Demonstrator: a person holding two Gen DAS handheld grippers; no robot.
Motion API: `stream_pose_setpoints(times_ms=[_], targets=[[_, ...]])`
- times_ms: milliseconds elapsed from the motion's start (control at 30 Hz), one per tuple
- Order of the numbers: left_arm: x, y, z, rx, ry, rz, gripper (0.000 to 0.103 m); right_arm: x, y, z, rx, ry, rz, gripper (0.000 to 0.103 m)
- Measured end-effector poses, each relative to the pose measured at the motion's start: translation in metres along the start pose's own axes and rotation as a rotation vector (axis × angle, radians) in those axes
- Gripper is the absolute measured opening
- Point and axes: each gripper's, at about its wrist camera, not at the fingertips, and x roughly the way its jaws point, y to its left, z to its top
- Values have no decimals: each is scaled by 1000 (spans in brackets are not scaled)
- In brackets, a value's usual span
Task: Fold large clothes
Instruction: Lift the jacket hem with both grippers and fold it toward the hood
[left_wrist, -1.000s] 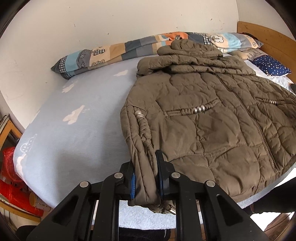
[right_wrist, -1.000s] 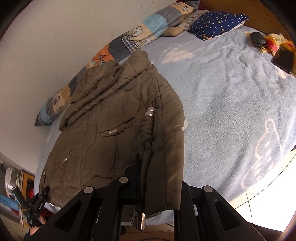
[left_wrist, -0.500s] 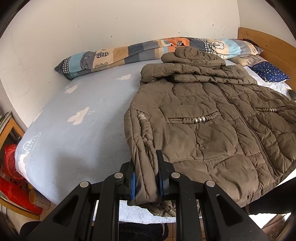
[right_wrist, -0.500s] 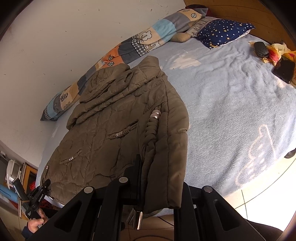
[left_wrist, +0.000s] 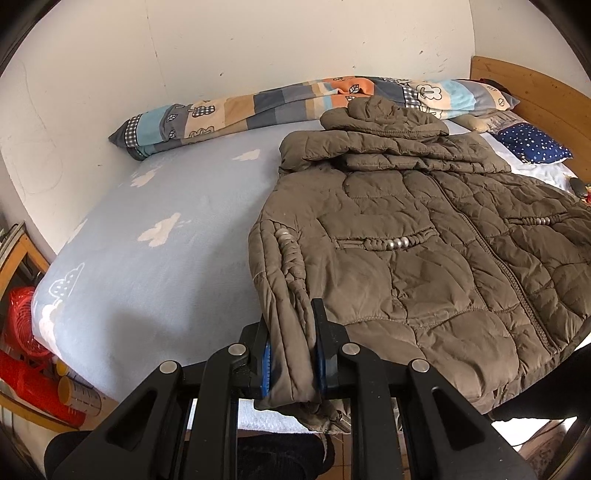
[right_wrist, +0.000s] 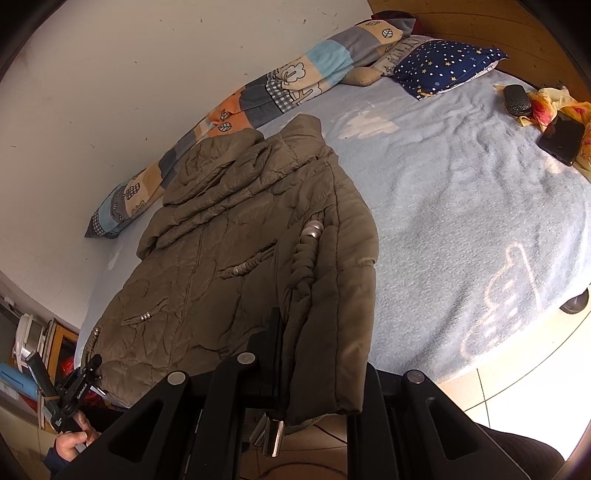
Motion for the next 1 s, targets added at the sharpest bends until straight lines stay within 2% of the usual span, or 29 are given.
stream_pose_setpoints(times_ms=[433,1000], targets=[[-2,3,7,-12,-9,-3,17,-10,7,0,-22,-12,24,13],[-14,10,45,-21,-60,-23,18,-20,33,34,-150,-92,15,13]])
